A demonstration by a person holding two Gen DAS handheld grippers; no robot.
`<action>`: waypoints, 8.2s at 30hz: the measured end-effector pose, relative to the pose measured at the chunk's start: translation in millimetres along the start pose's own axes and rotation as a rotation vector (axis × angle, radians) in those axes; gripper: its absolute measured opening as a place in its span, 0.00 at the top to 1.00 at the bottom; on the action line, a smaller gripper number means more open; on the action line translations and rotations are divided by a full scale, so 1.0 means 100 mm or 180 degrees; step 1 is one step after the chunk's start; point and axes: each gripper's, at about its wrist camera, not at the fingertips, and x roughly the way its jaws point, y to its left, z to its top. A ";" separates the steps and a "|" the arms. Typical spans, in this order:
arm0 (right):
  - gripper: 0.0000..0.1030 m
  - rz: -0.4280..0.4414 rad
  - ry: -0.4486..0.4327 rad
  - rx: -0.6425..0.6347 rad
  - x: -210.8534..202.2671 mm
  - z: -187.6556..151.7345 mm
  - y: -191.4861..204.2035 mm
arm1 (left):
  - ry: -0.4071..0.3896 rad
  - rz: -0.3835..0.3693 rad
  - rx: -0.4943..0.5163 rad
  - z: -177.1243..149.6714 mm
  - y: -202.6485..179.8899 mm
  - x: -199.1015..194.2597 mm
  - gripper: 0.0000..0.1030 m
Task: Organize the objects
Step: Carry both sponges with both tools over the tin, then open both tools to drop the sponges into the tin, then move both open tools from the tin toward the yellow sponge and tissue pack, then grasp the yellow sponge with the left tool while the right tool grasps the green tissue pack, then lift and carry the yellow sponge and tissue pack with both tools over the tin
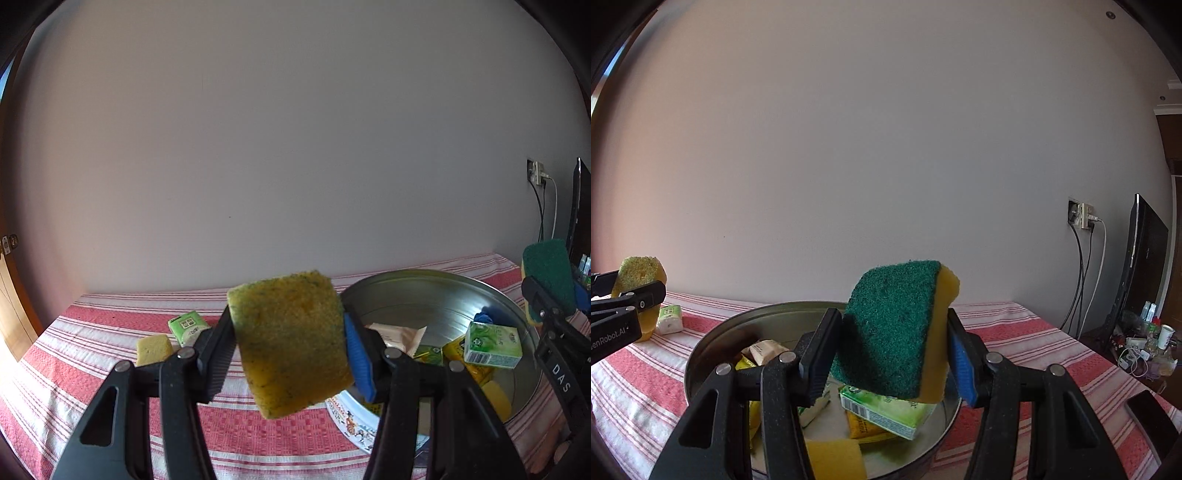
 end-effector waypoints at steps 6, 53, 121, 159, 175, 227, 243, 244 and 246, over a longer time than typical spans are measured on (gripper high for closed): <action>0.44 -0.0071 0.0119 0.0101 0.13 -0.04 -0.12 | 0.0033 -0.0138 0.0051 0.01 -0.25 0.12 0.47; 0.07 0.0362 0.0227 0.0232 0.28 -0.07 -0.28 | 0.0131 -0.0224 -0.0030 -0.01 -0.49 0.30 0.01; 0.07 0.0906 0.0417 0.0181 0.46 0.09 2.11 | 0.0624 0.1126 -0.0513 -0.40 2.22 0.69 0.01; 0.07 0.1171 0.1202 0.0297 1.17 0.04 2.55 | 0.1590 -0.0318 -0.0667 -0.46 2.01 1.61 0.65; 0.24 0.1620 0.1861 -0.0056 1.60 -0.10 3.12 | 0.1469 0.0665 -0.0638 -0.47 2.67 1.46 0.69; 0.49 0.1146 0.0820 0.0188 0.30 0.08 1.98 | 0.0601 0.0950 -0.0393 -0.41 2.15 0.76 0.69; 0.49 0.1132 0.0675 0.0178 0.04 0.15 1.59 | 0.0510 0.0833 -0.0467 -0.55 1.99 0.49 0.69; 0.49 0.1138 0.0666 0.0168 0.15 0.20 1.54 | 0.0506 0.0820 -0.0466 -0.55 1.94 0.46 0.69; 0.49 0.1127 0.0628 0.0133 0.10 0.15 1.58 | 0.0485 0.0796 -0.0458 -0.56 1.89 0.42 0.69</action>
